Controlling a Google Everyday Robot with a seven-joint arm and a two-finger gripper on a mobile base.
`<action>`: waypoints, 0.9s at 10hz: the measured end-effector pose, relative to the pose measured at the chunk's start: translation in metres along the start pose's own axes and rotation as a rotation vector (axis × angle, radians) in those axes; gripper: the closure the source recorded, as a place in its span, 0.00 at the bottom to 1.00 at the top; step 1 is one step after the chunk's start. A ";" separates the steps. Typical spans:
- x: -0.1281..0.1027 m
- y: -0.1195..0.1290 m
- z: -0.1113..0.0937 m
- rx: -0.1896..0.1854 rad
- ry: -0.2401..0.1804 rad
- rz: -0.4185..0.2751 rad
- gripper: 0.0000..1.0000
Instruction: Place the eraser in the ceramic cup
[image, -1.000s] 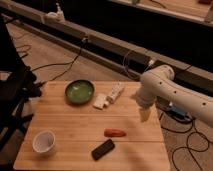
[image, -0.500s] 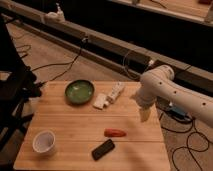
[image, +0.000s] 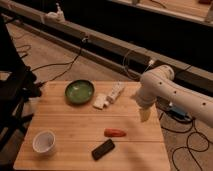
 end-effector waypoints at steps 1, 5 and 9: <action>0.000 0.000 0.000 0.000 0.000 0.000 0.20; 0.000 0.000 0.000 -0.005 -0.008 -0.005 0.20; -0.046 -0.007 -0.003 -0.032 -0.192 -0.125 0.20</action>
